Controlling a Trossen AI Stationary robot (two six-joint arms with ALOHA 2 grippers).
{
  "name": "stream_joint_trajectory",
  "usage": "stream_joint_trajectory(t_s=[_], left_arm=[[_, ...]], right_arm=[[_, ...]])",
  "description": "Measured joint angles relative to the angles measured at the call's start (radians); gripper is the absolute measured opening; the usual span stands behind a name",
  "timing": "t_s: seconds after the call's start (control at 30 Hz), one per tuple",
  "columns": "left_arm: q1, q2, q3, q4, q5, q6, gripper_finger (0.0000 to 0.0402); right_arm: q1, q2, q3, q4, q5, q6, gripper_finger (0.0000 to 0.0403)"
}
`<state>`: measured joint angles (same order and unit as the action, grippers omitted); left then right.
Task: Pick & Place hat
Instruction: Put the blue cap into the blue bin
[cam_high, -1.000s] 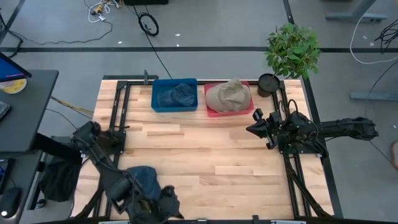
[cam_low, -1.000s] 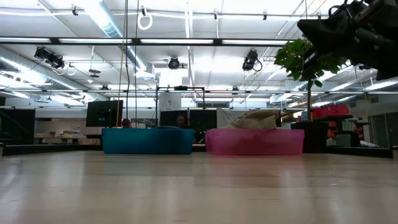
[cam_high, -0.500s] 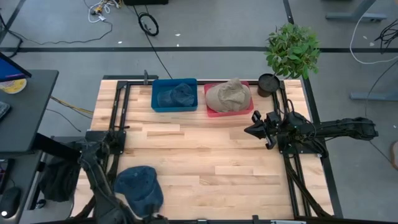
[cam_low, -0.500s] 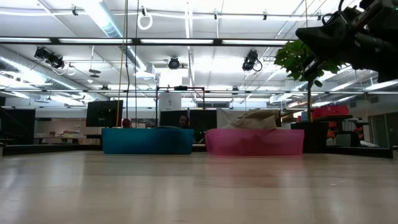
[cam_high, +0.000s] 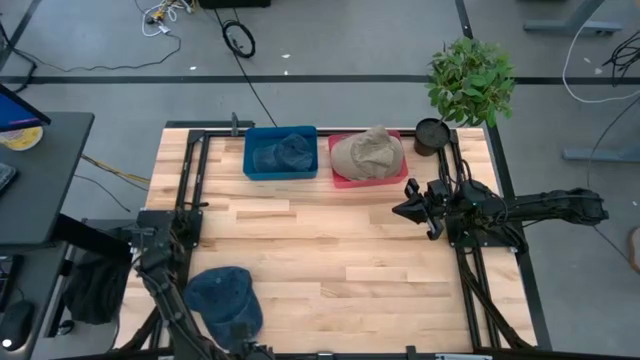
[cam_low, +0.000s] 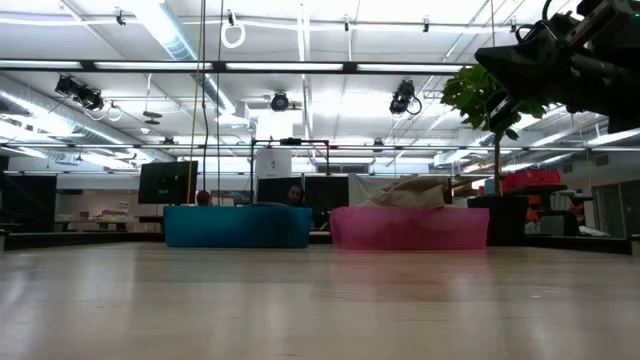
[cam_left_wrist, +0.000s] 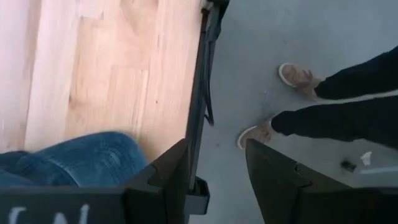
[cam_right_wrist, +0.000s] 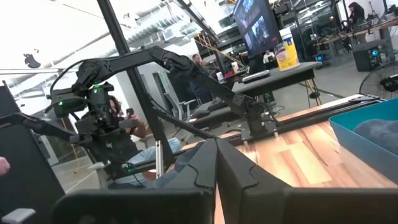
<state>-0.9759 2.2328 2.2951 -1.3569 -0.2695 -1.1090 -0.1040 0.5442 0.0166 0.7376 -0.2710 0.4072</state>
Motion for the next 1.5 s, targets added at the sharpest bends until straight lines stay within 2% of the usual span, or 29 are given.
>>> stream_joint_trajectory(t_s=[0.17,0.37,0.5,0.8,1.0,1.13,1.23,1.5], left_arm=[[0.017,0.01,0.0,-0.011,0.012,0.001,0.02],[0.049,0.014,0.0,-0.011,0.079,-0.015,0.0257],[0.051,0.035,0.0,-0.02,0.095,-0.013,0.028],[0.04,0.107,-0.001,-0.041,0.111,-0.053,0.0284],[0.014,0.127,-0.001,-0.131,0.08,-0.064,0.0284],[0.017,0.149,0.0,-0.118,0.136,-0.167,0.0284],[0.039,0.173,0.0,-0.115,0.187,-0.19,0.0284],[0.075,0.231,-0.001,-0.124,0.247,-0.268,0.0284]], right_arm=[[0.0,0.0,0.0,0.0,0.0,0.0,0.0011],[0.0,0.0,0.0,0.0,0.0,0.0,0.0011],[0.0,0.0,0.0,0.0,0.0,0.0,0.0011],[0.0,0.0,0.0,-0.001,0.0,0.0,0.0011],[0.0,0.0,0.0,-0.001,0.0,-0.001,0.0011],[0.0,0.0,0.0,-0.001,0.0,-0.001,0.0011],[0.0,0.0,0.0,-0.001,0.0,-0.001,0.0011],[0.0,0.0,0.0,-0.001,0.0,-0.001,0.0011]])
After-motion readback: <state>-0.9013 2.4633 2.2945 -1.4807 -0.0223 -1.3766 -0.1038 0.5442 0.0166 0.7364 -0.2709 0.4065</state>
